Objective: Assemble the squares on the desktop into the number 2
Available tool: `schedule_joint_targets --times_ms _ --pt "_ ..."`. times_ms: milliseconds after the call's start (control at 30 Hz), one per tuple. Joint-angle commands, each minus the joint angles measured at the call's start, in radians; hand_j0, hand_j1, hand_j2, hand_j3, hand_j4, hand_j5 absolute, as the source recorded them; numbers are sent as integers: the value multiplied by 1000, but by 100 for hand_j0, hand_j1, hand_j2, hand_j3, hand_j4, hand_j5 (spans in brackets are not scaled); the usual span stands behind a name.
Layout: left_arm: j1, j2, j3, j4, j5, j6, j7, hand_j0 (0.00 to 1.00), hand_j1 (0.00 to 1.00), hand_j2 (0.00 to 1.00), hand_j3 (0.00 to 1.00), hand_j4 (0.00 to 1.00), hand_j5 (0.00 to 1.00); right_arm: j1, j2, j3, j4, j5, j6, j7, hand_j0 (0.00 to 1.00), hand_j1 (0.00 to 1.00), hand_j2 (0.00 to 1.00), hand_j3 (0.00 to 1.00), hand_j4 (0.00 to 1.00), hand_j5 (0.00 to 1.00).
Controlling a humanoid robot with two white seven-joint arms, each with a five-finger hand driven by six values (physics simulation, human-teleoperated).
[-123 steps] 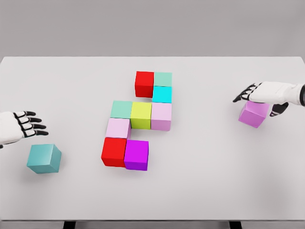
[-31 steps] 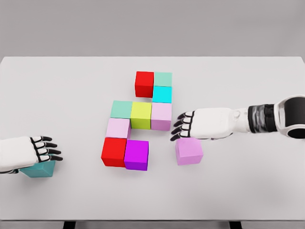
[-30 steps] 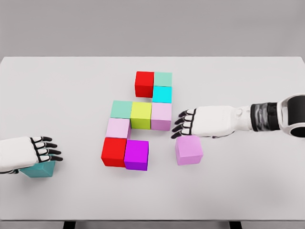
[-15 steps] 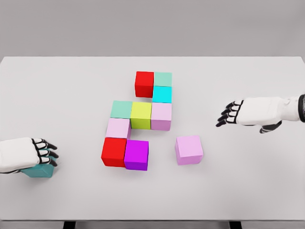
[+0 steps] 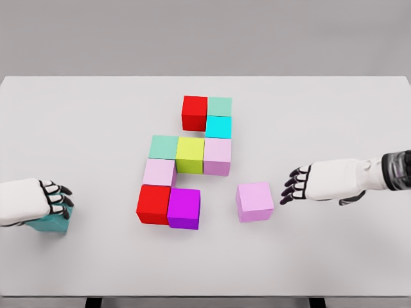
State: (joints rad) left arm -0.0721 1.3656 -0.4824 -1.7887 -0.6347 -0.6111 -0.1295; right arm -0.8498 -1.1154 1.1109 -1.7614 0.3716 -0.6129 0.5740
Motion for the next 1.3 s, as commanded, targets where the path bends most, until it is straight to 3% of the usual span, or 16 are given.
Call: schedule_joint_targets --times_ms 0,133,600,867,1267 --pt "0 1 18 3 6 0 -1 65 65 65 65 65 65 0 11 0 -4 -2 2 0 99 99 99 99 99 99" --pt "-3 -20 34 3 4 0 -1 66 66 66 66 66 66 0 23 0 -3 21 2 1 99 99 99 99 99 99" --pt "-100 -106 38 25 -10 0 -2 66 66 66 66 66 66 0 62 -6 0 44 2 1 99 99 99 99 99 99" --pt "-155 -180 36 81 -16 0 -45 66 66 66 66 66 66 0 63 -13 33 67 2 3 99 99 99 99 99 99" --pt "-261 -303 25 163 -97 0 -64 68 68 68 68 68 68 0 97 -36 27 81 2 3 99 99 99 99 99 99"
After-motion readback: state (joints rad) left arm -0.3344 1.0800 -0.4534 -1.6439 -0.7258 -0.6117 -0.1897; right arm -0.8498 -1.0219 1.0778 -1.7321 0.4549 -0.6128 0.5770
